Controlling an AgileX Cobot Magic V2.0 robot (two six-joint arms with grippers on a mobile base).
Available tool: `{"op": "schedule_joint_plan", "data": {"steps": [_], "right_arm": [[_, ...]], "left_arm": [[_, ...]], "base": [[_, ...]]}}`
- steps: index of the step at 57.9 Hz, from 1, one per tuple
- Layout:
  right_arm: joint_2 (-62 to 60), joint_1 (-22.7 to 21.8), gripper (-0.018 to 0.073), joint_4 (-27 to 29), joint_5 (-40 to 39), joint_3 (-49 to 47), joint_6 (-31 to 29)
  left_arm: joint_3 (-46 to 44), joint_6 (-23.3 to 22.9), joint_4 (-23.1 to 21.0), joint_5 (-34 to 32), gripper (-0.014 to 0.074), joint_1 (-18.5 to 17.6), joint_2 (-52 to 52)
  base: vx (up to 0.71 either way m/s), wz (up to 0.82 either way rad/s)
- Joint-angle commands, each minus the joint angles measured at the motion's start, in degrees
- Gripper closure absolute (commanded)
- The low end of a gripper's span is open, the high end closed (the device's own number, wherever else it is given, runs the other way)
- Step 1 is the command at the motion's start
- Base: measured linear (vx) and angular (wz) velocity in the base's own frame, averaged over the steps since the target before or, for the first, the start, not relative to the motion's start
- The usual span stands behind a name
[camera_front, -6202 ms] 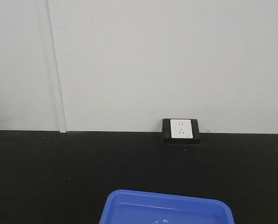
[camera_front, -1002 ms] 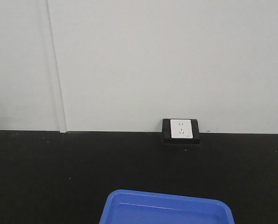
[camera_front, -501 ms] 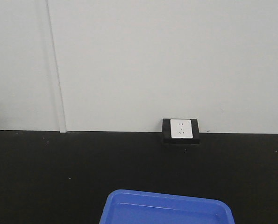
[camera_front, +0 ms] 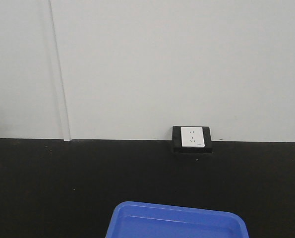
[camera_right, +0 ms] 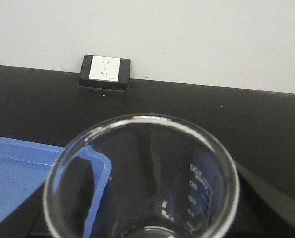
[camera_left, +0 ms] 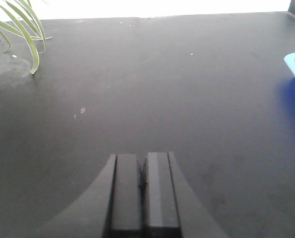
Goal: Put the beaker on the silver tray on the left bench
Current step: 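Hold the beaker in the right gripper while the base turns away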
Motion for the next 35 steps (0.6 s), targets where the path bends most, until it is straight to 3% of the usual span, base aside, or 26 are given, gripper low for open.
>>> {"op": "schedule_joint_plan", "data": {"steps": [1,35], "right_arm": [[0.3,-0.1,0.0562,-2.2,-4.0,-1.6,-0.5],[0.3,-0.1,0.0562,-2.2,-4.0,-1.6,-0.5]], "left_arm": [[1.5,-0.2,-0.1,-4.4,0.0594,-0.2,-0.8],[1.5,-0.2,-0.1,-4.4,0.0594,-0.2,-0.8]], "base": [[0.00,0.00],[-0.04,-0.02]]}}
